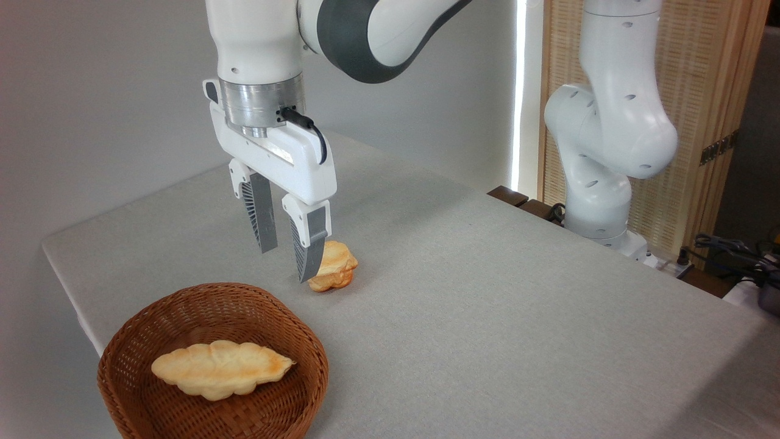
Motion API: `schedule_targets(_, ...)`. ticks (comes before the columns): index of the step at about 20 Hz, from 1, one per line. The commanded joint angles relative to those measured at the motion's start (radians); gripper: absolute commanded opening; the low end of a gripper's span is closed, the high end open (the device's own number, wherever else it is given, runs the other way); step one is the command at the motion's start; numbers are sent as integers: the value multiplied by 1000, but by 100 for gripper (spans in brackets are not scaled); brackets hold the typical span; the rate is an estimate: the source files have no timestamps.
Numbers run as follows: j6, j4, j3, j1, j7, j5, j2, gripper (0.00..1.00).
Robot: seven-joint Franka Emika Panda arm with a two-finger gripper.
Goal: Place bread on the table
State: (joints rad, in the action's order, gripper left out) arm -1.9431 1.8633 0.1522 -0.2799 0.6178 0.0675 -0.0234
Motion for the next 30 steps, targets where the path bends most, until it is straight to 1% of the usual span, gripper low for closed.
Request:
schedule_targets(1, -7, -12, 1, -2, -13, -11, 17, 100)
schedule_targets(11, -4, -12, -5, -4, -21, -5, 17, 100)
schedule_targets(13, -2, -33, -5, -2, -21, -2, 20, 100)
schedule_targets(16, 4, -33, -8, -8, -24, 0, 19, 100)
schedule_targets(30, 7, -33, -8, -8, -24, 2, 22, 100)
